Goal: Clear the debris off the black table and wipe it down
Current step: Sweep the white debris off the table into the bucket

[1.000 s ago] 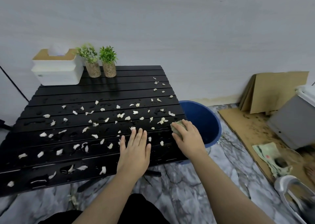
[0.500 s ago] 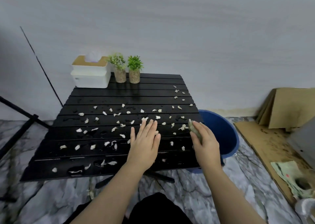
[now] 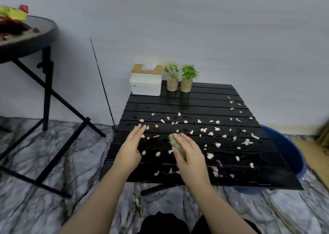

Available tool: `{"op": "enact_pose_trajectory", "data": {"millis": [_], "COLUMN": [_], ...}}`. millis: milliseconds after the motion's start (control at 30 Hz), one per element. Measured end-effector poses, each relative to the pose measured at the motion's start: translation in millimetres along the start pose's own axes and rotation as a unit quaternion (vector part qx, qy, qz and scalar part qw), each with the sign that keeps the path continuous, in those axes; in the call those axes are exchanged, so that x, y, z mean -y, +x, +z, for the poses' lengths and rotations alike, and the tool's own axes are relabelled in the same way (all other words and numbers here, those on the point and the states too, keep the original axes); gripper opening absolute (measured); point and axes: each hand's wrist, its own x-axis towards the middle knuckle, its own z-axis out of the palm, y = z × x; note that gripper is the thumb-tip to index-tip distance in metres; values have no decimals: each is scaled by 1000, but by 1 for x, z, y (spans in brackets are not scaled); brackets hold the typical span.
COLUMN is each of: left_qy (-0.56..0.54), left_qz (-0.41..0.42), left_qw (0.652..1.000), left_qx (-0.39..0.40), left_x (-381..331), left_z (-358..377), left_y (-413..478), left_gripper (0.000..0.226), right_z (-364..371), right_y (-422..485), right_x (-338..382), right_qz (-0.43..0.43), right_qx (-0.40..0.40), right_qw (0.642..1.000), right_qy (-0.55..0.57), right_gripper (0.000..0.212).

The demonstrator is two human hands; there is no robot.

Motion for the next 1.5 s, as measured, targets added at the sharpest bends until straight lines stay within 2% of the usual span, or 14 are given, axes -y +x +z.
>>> {"op": "enact_pose_trajectory", "data": {"millis": [67,167,267,400,600,733,833,900,1033,1100,1200,1333,1433,1500], "left_qy": [17,35,91,125,127,157,168,167,164,163,164,161,197,193], "left_qz": [8,-34,-66,-70,-74,-57,-58,-59,-62,-65,-62,-51,-70,-79], "left_qw": [1000,999,992,986,986,982,980,980,980,980,979,982,972,972], "left_qx": [-3,-3,54,85,82,87,90,92,92,92,101,88,107,110], "left_x": [22,53,76,84,83,81,82,83,84,83,85,93,102,106], "left_z": [-12,-28,-35,-33,-34,-35,-33,-33,-34,-34,-35,-41,-41,-39], "left_y": [-2,-10,-23,-30,-29,-28,-28,-27,-28,-28,-27,-9,-5,-8], "left_gripper": [87,60,45,47,47,48,49,49,49,49,49,48,49,50], "right_z": [18,52,88,130,144,106,83,92,139,140,111,78,100,123], "right_y": [0,-6,-15,-19,-23,-24,-27,-25,-25,-25,-29,-31,-14,1], "right_x": [9,25,40,50,43,6,-5,11,47,44,17,-5,19,41], "right_qz": [-4,-19,-19,-10,-58,15,65,38,-27,-35,7,65,-15,-65], "right_qx": [18,35,17,3,-3,-7,-69,-86,34,51,19,-82,-88,-47], "right_qw": [1000,999,1000,999,977,973,976,979,986,980,978,977,980,981], "right_qy": [-4,-14,-6,-42,-206,-231,-196,-184,-162,-190,-208,-185,-176,-177], "right_gripper": [39,40,40,40,38,45,40,39,46,49,50,40,39,43]}}
